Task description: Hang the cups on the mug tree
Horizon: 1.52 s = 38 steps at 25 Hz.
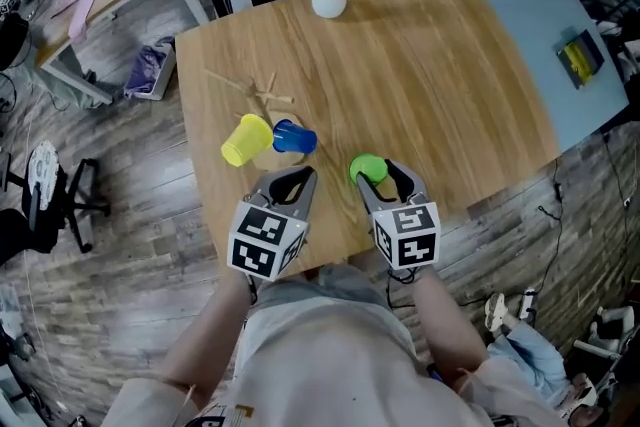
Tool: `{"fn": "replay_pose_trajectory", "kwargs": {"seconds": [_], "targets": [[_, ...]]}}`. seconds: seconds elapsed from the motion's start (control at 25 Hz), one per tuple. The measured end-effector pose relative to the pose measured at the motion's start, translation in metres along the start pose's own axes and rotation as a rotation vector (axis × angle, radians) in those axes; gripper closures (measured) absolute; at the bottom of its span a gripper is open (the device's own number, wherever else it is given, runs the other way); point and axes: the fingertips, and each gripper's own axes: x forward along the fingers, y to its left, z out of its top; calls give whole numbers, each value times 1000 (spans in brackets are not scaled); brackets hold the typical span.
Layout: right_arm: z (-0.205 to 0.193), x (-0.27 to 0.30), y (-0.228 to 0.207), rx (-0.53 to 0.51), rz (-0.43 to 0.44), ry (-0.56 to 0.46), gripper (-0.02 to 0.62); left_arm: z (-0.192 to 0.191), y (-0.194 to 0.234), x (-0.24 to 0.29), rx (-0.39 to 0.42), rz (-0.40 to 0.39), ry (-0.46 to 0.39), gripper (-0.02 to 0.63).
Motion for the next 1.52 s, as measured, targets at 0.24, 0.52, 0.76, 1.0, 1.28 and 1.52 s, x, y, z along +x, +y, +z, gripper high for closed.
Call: {"fn": "replay_pose_trajectory", "kwargs": {"seconds": [0.24, 0.52, 0.76, 1.0, 1.28, 1.52], "targets": [[29, -26, 9, -17, -7, -35, 364, 16, -7, -27, 8, 0, -25, 603], [58, -49, 25, -30, 2, -87, 364, 27, -7, -54, 14, 20, -41, 603], [88, -73, 42, -31, 19, -171, 365, 43, -7, -82, 75, 49, -75, 603], [130, -93, 64, -103, 19, -279, 365, 65, -5, -111, 131, 74, -124, 603], [170, -119, 89, -120, 61, -388, 365, 97, -1, -142, 176, 101, -211, 603], [196, -147, 104, -151, 65, -465, 365, 116, -2, -169, 193, 123, -270, 603]]}}
